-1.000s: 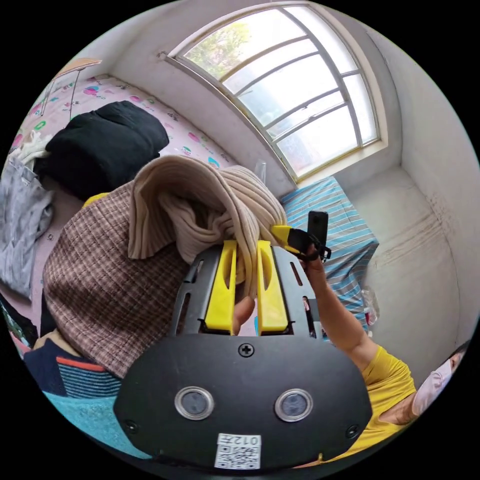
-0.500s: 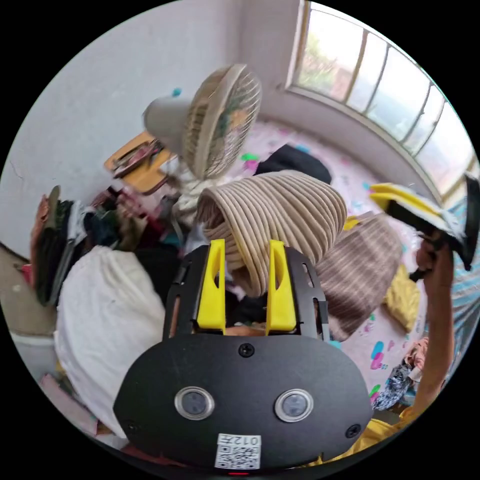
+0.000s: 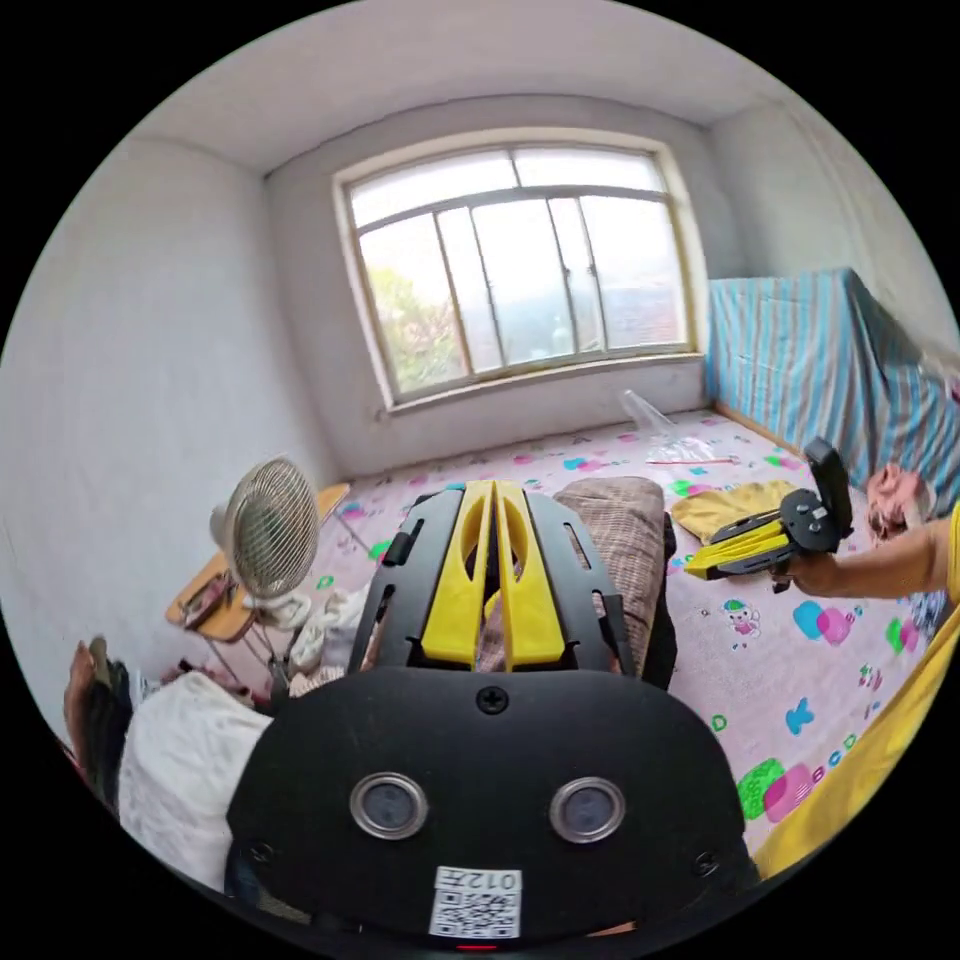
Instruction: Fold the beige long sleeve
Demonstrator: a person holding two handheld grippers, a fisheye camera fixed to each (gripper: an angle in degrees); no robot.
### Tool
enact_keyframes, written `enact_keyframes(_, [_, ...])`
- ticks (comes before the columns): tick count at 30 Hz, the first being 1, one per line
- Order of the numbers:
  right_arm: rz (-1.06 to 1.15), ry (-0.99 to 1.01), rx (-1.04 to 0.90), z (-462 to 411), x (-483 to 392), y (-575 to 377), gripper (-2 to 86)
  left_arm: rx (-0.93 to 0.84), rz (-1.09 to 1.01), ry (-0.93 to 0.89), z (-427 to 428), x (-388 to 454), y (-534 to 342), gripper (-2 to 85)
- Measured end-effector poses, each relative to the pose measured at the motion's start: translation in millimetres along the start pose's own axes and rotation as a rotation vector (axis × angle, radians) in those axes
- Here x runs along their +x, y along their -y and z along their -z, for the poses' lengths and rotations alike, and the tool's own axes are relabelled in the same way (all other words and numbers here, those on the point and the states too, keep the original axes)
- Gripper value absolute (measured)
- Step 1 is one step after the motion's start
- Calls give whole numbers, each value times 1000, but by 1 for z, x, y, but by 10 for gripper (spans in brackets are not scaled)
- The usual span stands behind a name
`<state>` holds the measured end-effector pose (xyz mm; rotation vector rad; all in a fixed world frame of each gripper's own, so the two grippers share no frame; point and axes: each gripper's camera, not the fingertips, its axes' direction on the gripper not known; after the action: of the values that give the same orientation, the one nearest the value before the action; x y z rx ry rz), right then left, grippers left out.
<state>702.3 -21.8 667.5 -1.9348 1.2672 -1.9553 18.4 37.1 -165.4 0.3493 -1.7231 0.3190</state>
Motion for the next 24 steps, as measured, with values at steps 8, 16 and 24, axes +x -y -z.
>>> enact_keyframes(8, [-556,-399,-8,227,-50,-254,8,55,-70,-528,-68,269,-94,5])
enact_keyframes(16, [-821,-672,-161,420,-94,-451,8,-183,-52,-1008,-130,545,-199,5])
enact_keyframes(24, [-1210,-805,-223,624,-72,-626,12,-350,-27,-1166,-176,750,-282,5])
